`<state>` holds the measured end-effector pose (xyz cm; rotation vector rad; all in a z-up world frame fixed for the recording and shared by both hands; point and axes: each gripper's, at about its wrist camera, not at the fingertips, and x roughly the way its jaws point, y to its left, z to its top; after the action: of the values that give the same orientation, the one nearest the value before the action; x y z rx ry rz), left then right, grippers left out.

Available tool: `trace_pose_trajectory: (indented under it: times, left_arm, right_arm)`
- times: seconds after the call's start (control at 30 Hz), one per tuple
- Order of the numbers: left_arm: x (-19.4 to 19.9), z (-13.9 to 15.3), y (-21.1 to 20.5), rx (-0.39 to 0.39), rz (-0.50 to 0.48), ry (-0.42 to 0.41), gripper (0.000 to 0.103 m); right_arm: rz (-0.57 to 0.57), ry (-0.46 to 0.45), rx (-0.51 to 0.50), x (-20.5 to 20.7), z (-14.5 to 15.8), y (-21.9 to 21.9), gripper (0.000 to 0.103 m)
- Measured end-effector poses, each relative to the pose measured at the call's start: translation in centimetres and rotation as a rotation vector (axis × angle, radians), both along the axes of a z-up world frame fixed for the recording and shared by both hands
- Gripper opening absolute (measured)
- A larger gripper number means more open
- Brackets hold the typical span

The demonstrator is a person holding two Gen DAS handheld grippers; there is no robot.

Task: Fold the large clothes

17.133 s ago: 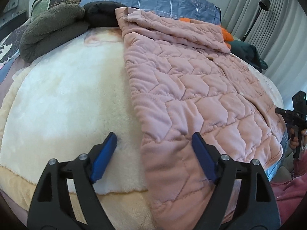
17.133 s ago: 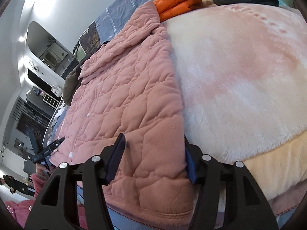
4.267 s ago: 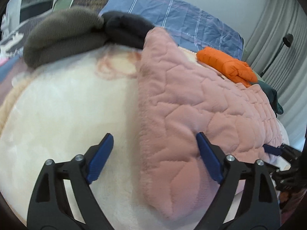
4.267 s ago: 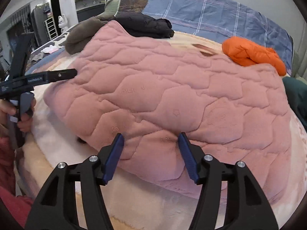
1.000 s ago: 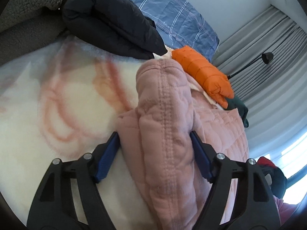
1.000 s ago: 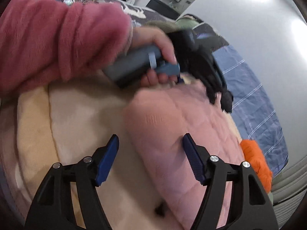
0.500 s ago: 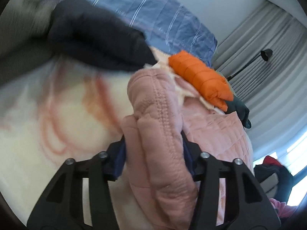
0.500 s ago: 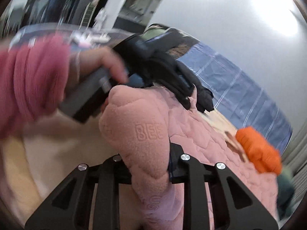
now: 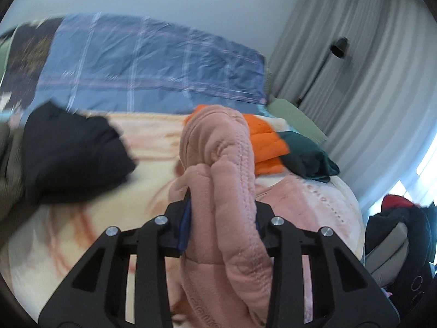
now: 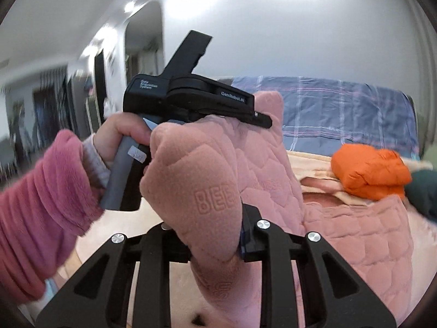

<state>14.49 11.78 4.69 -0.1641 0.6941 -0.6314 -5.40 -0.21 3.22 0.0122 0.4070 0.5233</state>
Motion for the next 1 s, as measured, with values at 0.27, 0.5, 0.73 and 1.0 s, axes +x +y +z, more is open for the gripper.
trace_pose_trajectory:
  times: [0.27,0.5,0.73,1.0]
  left_arm:
    - [-0.4,3.5,-15.3,0.222,-0.192,-0.048,0.035]
    - [-0.5,-0.9,-29.6,0.448,-0.296,-0.044,0.040]
    - [0.0,-10.4,-35.9,0.539,-0.306,0.036,0.064]
    - [-1.0,-7.9,-34.3,0.427,-0.294,-0.033,0.072]
  right_arm:
    - [-0.143,0.086,0.306,-0.7,0.1,-12.2,0.024]
    - [-0.293,0.229,0.500,-1.8,-5.1,-22.1,0.024]
    - [-0.318,0.557,0.708,-1.3,-14.6,-27.0,0.025]
    - [-0.245,0.538,0.722,-0.5,-15.0,-27.6,0.030]
